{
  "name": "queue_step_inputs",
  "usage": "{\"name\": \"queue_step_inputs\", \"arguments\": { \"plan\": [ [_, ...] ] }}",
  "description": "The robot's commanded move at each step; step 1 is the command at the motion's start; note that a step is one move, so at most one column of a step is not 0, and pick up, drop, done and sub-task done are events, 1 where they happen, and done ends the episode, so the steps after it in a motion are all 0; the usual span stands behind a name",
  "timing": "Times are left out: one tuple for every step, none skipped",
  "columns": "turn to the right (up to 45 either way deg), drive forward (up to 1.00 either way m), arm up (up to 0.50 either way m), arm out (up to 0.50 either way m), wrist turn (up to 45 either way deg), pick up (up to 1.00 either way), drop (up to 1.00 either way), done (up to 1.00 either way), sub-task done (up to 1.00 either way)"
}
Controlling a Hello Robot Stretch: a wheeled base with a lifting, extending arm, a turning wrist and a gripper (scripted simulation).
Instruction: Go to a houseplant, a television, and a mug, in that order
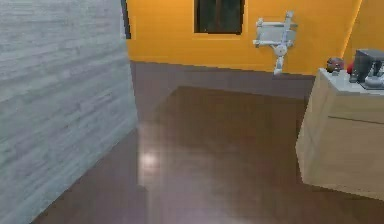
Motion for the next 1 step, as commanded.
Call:
{"name": "queue_step_inputs", "arguments": {
  "plan": [
    [0.0, 1.0, 0.0, 0.0, 0.0, 0.0, 0.0, 0.0, 0.0]
  ]
}}
